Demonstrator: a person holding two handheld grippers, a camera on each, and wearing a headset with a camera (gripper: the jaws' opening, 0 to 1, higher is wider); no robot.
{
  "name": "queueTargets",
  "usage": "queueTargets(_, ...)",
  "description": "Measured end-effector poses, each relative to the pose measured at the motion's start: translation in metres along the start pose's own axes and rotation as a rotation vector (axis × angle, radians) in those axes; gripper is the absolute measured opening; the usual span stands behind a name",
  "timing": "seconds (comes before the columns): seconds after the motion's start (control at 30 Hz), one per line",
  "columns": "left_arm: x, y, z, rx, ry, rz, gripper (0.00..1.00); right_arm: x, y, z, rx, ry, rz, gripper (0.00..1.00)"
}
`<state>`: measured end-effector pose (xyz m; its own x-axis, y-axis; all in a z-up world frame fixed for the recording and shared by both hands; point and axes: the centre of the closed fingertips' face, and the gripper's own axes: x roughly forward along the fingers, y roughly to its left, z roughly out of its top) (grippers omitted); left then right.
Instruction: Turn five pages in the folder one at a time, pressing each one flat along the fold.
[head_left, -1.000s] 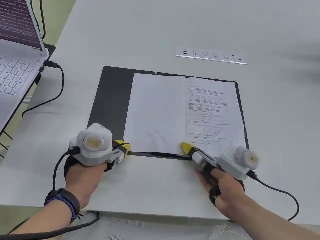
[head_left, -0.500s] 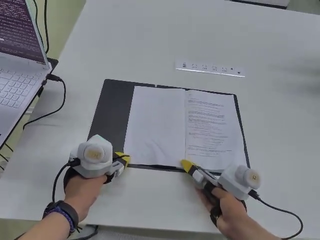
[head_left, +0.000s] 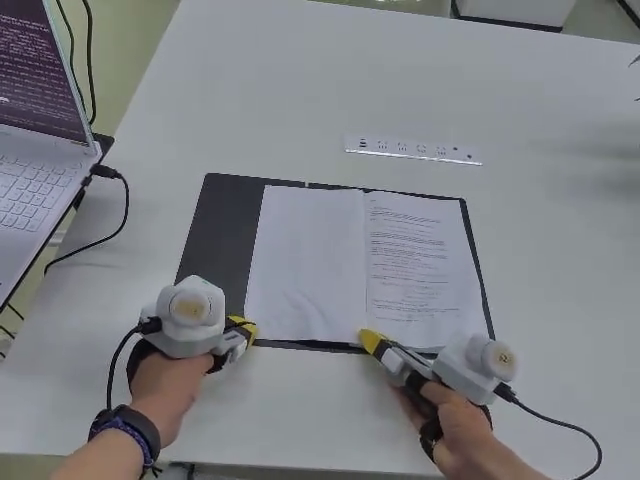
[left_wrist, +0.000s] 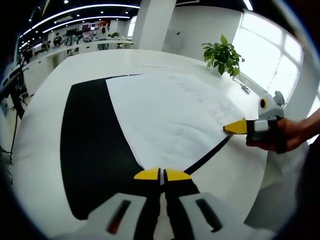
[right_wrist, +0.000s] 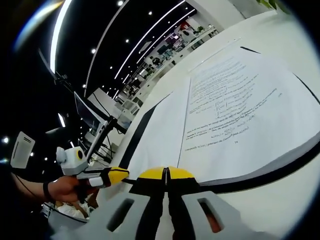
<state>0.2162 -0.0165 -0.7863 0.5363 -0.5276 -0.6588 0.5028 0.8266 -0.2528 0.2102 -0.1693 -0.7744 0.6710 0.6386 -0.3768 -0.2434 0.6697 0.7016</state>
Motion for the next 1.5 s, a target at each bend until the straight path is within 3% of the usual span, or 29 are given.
queueTargets(0.5,-0.026,-0.026,0.033,0.055,-0.078,-0.009,0.14,-0.025,0.004,0.029,-0.102,-0.022,0.017,0.21)
queueTargets(0.7,-0.033,-0.033,0.046,0.074,-0.108,-0.008,0.16,-0.041,-0.002,0.048,-0.131,-0.073,0.006,0.23)
queueTargets(1.2,-0.066,-0.038,0.053,0.095,-0.134,0.012,0.25,-0.084,-0.011,0.072,-0.253,-0.076,-0.019,0.39)
queueTargets(1.5,-0.084,-0.029,0.053,0.084,-0.143,0.056,0.33,-0.108,-0.019,0.074,-0.311,-0.064,-0.060,0.49)
